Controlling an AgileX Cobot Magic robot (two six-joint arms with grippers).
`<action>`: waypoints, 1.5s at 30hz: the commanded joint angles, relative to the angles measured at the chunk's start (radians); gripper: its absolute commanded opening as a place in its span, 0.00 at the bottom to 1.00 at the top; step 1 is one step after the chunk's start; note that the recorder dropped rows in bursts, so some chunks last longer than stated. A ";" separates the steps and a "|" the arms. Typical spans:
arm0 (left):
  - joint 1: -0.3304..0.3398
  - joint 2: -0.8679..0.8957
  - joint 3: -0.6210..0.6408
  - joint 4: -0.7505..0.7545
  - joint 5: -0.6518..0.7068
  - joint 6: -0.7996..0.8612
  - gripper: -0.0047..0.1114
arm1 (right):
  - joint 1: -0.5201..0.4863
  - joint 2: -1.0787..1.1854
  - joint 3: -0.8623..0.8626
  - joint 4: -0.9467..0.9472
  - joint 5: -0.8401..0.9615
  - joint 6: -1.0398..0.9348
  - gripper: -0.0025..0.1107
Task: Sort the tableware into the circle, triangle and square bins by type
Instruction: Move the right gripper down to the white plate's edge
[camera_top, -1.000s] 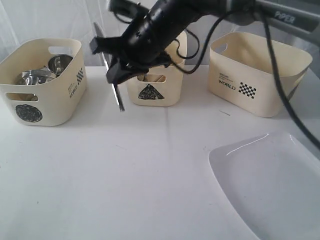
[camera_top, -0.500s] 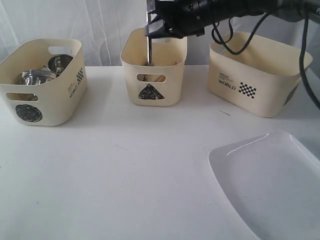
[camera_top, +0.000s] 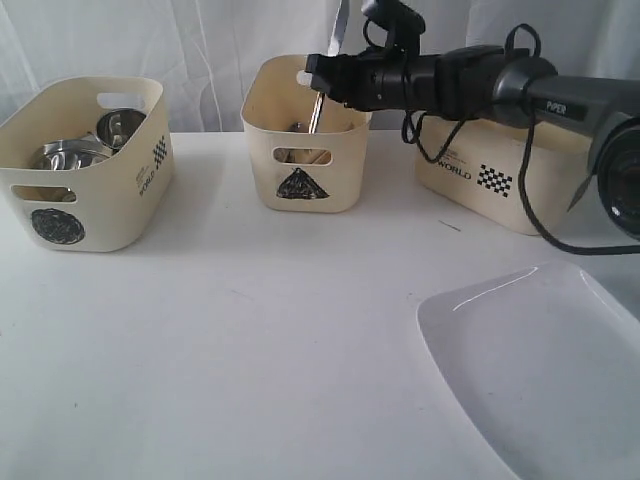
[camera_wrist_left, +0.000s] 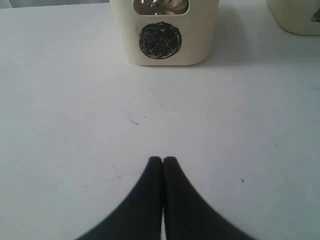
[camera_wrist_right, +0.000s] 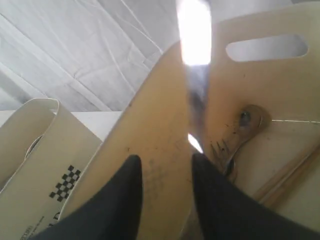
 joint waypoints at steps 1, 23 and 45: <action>0.002 -0.005 0.003 -0.007 0.000 0.002 0.04 | -0.017 -0.031 -0.001 -0.003 0.035 0.013 0.42; 0.002 -0.005 0.003 -0.007 0.000 0.002 0.04 | -0.490 -0.565 0.629 -1.203 0.656 0.295 0.06; 0.002 -0.005 0.003 -0.007 0.000 0.002 0.04 | -0.486 -0.252 0.629 -1.041 0.315 -0.101 0.56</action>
